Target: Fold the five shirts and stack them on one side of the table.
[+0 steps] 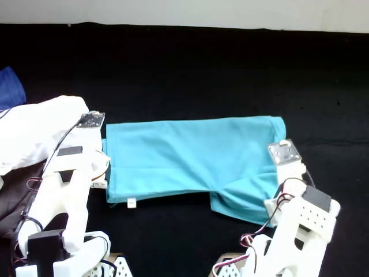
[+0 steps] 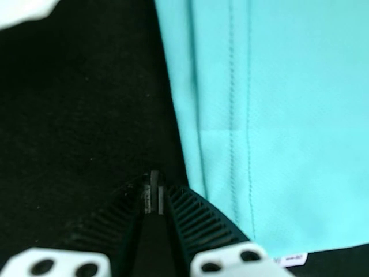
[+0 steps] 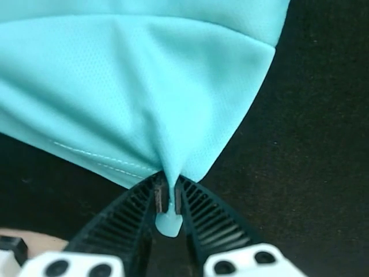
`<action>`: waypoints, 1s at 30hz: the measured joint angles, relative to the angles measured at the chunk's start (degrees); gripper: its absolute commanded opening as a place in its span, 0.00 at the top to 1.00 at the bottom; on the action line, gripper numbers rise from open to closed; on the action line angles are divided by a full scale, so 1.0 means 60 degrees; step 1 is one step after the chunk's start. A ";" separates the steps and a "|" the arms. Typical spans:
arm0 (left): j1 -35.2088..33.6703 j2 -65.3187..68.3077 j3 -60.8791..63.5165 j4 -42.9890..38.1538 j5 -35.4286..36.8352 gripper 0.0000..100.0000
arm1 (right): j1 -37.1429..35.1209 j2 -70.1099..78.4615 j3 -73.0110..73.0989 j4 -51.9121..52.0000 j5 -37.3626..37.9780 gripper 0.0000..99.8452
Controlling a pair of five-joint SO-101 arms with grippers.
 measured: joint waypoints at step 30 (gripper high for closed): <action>-0.0674 0.0103 -0.1377 0.1465 0.0234 0.99 | -0.1700 0.0044 -0.1245 0.0659 -0.1495 0.99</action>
